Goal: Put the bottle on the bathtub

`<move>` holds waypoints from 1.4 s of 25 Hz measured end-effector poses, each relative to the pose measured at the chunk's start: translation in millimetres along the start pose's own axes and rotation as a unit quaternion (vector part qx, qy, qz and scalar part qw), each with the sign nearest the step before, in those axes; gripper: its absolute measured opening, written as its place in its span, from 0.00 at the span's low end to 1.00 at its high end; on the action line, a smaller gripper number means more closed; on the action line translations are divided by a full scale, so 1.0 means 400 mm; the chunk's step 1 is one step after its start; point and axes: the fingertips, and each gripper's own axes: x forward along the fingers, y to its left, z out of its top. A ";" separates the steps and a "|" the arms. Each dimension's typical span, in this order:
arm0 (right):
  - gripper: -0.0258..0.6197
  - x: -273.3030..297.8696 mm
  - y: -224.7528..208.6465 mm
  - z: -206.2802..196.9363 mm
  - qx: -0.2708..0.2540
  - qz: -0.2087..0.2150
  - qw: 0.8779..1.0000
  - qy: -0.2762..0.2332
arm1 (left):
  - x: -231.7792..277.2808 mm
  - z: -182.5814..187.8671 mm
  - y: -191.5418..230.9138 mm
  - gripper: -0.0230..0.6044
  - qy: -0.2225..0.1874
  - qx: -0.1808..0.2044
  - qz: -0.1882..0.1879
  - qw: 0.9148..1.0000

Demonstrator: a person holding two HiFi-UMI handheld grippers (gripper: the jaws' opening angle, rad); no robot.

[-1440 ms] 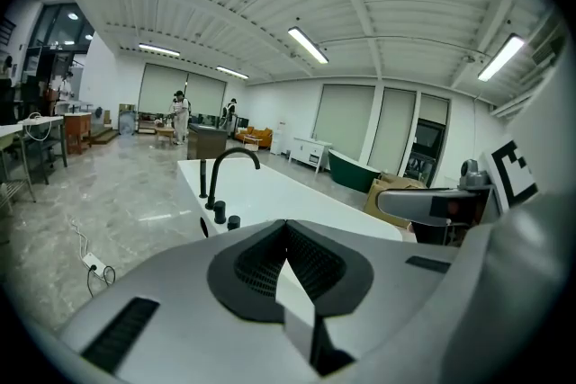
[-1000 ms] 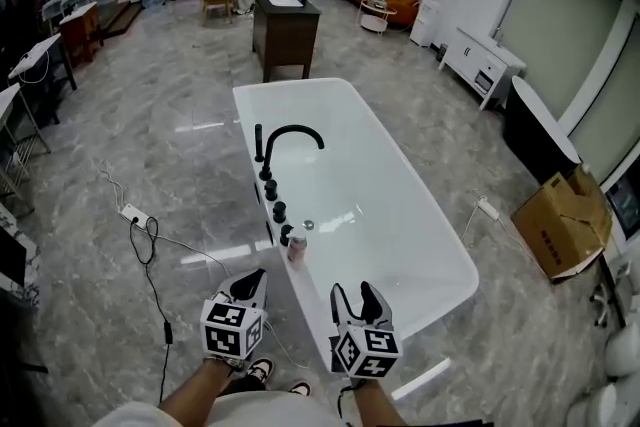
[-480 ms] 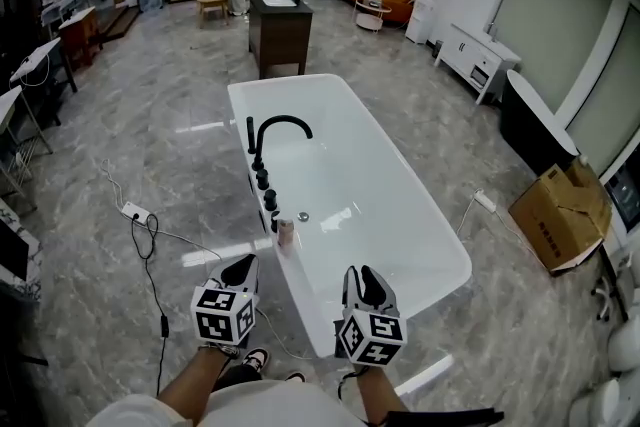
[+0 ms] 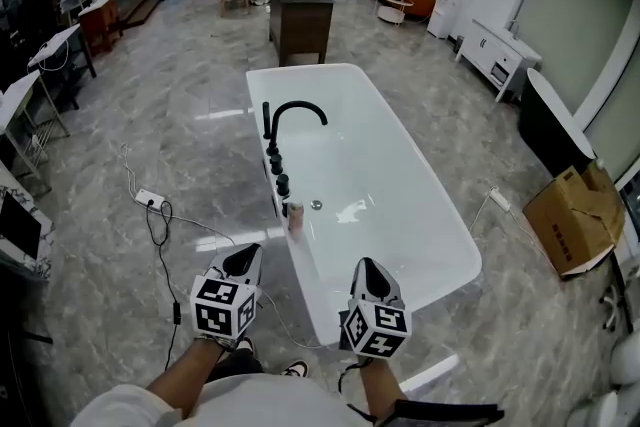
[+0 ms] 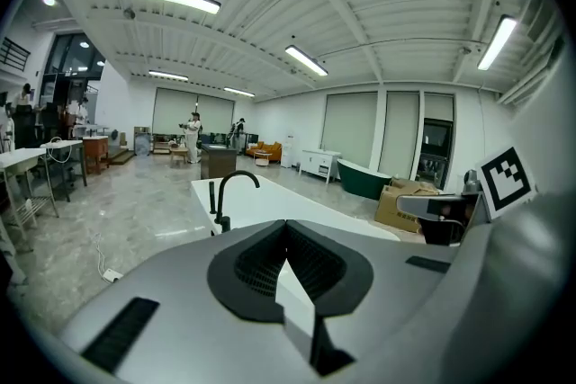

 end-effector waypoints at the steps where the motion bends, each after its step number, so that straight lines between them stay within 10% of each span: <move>1: 0.09 -0.001 -0.003 -0.001 -0.001 -0.002 1.000 0.001 | -0.002 0.004 0.002 0.06 -0.002 0.001 0.000 1.000; 35: 0.09 0.040 0.181 -0.012 -0.017 -0.067 0.998 0.004 | 0.040 -0.006 0.208 0.06 -0.012 -0.035 -0.047 0.998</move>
